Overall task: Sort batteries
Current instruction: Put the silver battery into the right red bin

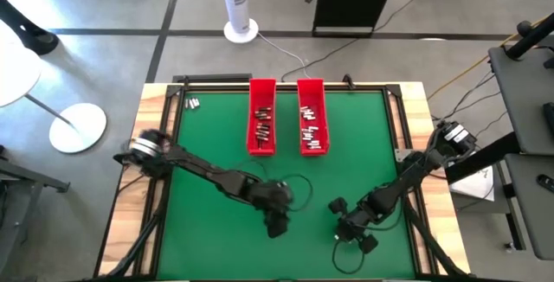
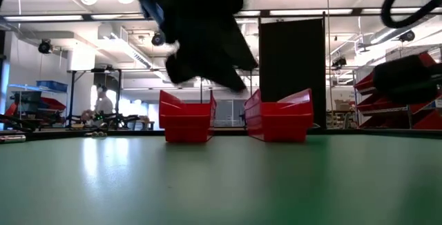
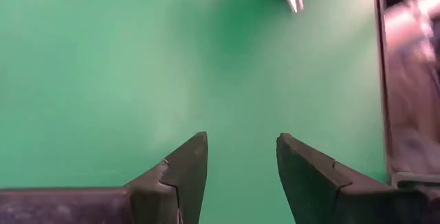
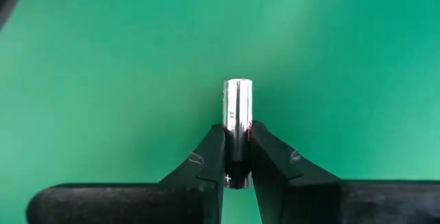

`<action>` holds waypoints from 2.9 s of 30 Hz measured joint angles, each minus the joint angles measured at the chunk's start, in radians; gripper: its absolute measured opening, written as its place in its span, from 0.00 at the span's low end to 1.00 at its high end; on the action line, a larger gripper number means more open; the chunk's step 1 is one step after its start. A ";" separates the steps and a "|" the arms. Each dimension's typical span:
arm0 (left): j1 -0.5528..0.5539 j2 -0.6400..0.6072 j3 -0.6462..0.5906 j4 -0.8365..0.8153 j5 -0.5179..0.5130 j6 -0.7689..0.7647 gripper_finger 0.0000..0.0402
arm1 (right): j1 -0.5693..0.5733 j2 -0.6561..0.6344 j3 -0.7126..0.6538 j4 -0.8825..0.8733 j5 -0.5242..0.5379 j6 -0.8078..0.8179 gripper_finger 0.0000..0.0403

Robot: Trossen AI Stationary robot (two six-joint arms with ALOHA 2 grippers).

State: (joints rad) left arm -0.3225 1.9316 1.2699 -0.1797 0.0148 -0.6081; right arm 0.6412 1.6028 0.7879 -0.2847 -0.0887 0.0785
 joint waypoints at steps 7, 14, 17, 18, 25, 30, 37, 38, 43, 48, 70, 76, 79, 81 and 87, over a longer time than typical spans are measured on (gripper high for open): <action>-0.057 -0.284 -0.304 0.288 -0.386 0.094 0.38 | -0.108 0.000 0.000 -0.029 0.123 0.105 0.10; -0.140 -0.379 -0.570 0.890 -0.833 0.361 0.38 | -0.252 0.000 0.011 -0.122 0.158 0.119 0.11; -0.142 -0.372 -0.649 1.164 -0.866 0.547 0.38 | -0.300 0.002 0.051 -0.223 0.205 0.084 0.10; -0.136 -0.370 -0.672 1.233 -0.867 0.600 0.38 | -0.316 0.003 0.065 -0.258 0.224 0.068 0.10; -0.101 -0.400 -0.738 1.456 -0.871 0.802 0.38 | -0.440 0.021 0.091 -0.322 0.231 0.018 0.10; -0.064 -0.402 -0.720 1.469 -0.871 0.842 0.38 | -0.496 0.077 0.094 -0.304 0.191 -0.018 0.10; -0.040 -0.326 -0.694 1.475 -0.872 0.790 0.38 | -0.519 0.171 0.135 -0.310 0.176 -0.010 0.11; -0.040 -0.323 -0.690 1.482 -0.872 0.792 0.38 | -0.519 0.175 0.143 -0.314 0.175 -0.005 0.11; -0.039 -0.328 -0.688 1.481 -0.873 0.809 0.38 | -0.519 0.166 0.196 -0.364 0.173 0.020 0.10; -0.039 -0.331 -0.698 1.478 -0.873 0.817 0.38 | -0.521 0.115 0.264 -0.428 0.165 0.023 0.11; -0.039 -0.331 -0.702 1.465 -0.906 0.821 0.38 | -0.848 0.066 0.481 -0.554 0.273 -0.304 0.10; -0.039 -0.331 -0.698 1.465 -0.902 0.820 0.38 | -0.935 0.066 0.463 -0.454 0.263 -0.367 0.11; -0.040 -0.331 -0.696 1.464 -0.888 0.820 0.38 | -0.962 0.089 0.462 -0.428 0.245 -0.381 0.11; -0.040 -0.331 -0.696 1.464 -0.888 0.819 0.38 | -0.972 0.126 0.468 -0.434 0.216 -0.390 0.11; -0.040 -0.331 -0.696 1.461 -0.888 0.800 0.38 | -0.994 0.226 0.501 -0.434 0.213 -0.418 0.10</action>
State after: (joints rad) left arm -0.3630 1.6009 0.5735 1.2816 -0.8727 0.1917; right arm -0.3529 1.8288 1.2892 -0.7187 0.1239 -0.3390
